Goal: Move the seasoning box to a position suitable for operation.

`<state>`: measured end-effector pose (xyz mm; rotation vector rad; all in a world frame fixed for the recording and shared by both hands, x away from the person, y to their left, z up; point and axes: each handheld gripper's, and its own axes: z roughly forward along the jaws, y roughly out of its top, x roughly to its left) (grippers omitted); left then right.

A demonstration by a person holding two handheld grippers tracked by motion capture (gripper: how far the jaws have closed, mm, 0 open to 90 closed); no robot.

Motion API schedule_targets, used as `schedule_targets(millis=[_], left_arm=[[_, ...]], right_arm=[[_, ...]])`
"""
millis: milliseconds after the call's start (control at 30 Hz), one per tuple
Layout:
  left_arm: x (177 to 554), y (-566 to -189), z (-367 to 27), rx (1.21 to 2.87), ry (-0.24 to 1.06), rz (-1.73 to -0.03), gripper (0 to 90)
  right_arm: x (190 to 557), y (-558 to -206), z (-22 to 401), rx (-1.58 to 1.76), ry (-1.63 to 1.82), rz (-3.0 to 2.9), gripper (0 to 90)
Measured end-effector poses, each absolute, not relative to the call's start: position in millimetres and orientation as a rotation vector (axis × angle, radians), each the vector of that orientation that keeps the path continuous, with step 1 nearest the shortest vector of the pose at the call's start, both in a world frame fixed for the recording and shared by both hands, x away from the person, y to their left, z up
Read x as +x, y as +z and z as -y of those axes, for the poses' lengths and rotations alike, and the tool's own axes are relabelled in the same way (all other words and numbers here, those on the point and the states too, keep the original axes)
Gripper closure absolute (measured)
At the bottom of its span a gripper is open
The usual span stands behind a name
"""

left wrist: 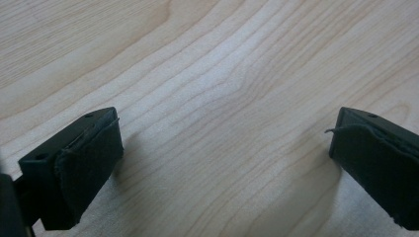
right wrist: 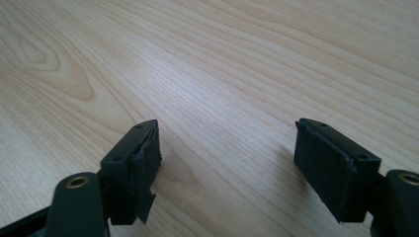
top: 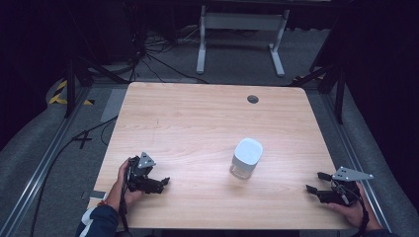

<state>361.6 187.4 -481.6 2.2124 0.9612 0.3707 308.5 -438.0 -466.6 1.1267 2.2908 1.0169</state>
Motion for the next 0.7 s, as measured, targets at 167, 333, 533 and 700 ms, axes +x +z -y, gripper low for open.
schedule_targets(millis=[167,333,533,700], left_arm=[[360,-482,-187,2.217,0.354,-0.954,0.2],[359,-481,-190,2.236,0.335,-0.920,0.0],[358,-481,-191,2.237,0.335,-0.922,0.2],[358,-481,-191,2.237,0.339,-0.921,0.2]], right_arm=[[309,-467,438,1.125,1.016,-2.293,26.0],[309,-466,438,1.125,1.016,-2.293,26.0],[312,-461,438,1.163,0.994,-2.281,35.9],[319,-440,428,1.111,1.113,-2.225,44.4]])
